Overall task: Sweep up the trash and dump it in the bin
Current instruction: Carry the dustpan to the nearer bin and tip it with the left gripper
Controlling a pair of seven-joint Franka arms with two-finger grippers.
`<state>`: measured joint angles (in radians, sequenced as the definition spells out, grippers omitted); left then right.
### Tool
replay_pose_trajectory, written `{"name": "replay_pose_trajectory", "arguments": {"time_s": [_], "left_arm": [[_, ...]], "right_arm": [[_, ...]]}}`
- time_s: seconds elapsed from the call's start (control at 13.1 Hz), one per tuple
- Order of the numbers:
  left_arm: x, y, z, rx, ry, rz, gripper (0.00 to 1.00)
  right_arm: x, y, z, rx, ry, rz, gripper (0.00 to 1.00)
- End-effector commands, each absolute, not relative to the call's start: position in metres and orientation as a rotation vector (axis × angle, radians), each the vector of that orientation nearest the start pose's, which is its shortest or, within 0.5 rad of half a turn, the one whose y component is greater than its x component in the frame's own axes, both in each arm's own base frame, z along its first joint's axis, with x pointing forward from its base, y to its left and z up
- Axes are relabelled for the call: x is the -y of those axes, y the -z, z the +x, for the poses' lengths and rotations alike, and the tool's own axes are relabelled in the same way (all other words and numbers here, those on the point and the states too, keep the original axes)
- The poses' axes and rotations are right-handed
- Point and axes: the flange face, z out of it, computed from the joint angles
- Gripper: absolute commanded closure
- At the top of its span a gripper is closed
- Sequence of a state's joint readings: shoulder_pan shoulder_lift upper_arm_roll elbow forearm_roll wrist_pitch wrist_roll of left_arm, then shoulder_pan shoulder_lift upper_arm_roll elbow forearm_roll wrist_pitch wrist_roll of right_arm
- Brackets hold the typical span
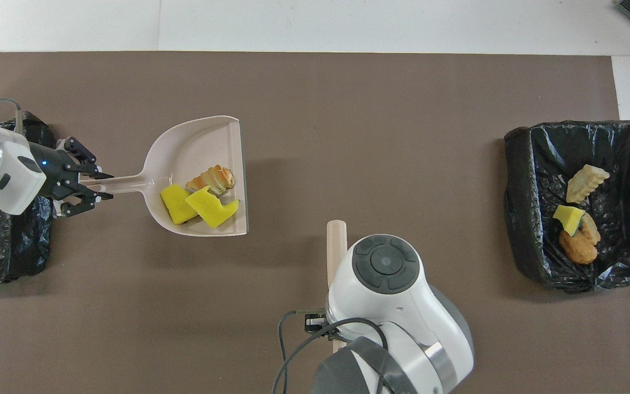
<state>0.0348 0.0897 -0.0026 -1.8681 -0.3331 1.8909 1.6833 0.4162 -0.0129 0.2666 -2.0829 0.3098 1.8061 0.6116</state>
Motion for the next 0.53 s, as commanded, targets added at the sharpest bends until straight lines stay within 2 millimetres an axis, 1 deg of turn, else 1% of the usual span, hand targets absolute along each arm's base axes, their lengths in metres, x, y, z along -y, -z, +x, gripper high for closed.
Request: {"name": "replay_pose_trajectory", "arguments": {"time_s": [0.0,0.08,0.15,0.23,0.3,0.46], "left_arm": [[-0.052,-0.476,0.579,-2.383,0.337,-2.414,1.00],[-0.075,-0.478,0.578,-2.405,0.338,-2.399,1.00],[-0.107,-0.483,0.575,-2.411,0.340,-2.389,1.00],[-0.137,-0.485,0.570,-2.416,0.353,-2.386,1.00],[-0.158,-0.487,0.564,-2.426,0.368,-2.370,1.00],[-0.208,-0.492,0.547,-2.417,0.315,-2.342,1.00]], "right_arm": [[-0.368,-0.384,0.382,-0.135,-0.579,-2.999,1.00],[-0.379,-0.371,0.377,-0.144,-0.590,-3.005,1.00],[-0.383,-0.362,0.373,-0.135,-0.584,-3.007,1.00],[-0.383,-0.354,0.371,-0.128,-0.567,-3.008,1.00],[-0.378,-0.346,0.368,-0.104,-0.567,-3.024,1.00],[-0.378,-0.341,0.358,-0.015,-0.576,-3.033,1.00]]}}
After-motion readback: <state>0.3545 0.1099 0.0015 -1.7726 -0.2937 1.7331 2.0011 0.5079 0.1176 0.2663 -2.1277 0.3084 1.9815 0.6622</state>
